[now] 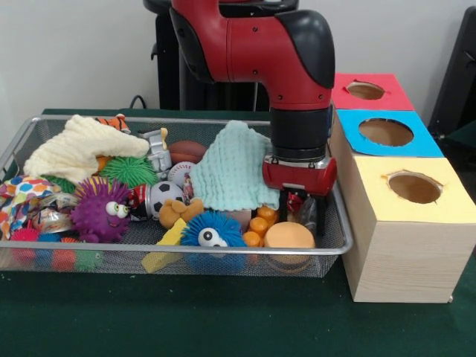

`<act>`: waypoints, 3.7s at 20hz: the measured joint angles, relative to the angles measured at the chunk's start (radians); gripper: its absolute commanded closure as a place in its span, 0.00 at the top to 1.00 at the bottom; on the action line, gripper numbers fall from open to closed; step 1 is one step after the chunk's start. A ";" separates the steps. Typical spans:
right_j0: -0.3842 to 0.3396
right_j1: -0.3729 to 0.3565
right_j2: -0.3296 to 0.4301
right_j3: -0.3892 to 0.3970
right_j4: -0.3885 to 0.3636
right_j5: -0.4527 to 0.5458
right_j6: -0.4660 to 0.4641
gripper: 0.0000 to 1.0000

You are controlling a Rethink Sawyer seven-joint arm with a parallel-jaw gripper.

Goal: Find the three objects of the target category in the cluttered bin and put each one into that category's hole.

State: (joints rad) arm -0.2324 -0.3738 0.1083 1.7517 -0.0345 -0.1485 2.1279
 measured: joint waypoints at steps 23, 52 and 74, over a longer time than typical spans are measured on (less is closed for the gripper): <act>-0.002 0.012 0.023 -0.029 0.004 0.071 0.000 0.00; -0.033 -0.119 0.055 0.086 0.006 0.208 0.000 0.00; -0.030 -0.119 0.042 0.087 0.006 0.208 0.000 1.00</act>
State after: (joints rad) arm -0.2622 -0.4925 0.1503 1.8385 -0.0283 0.0596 2.1279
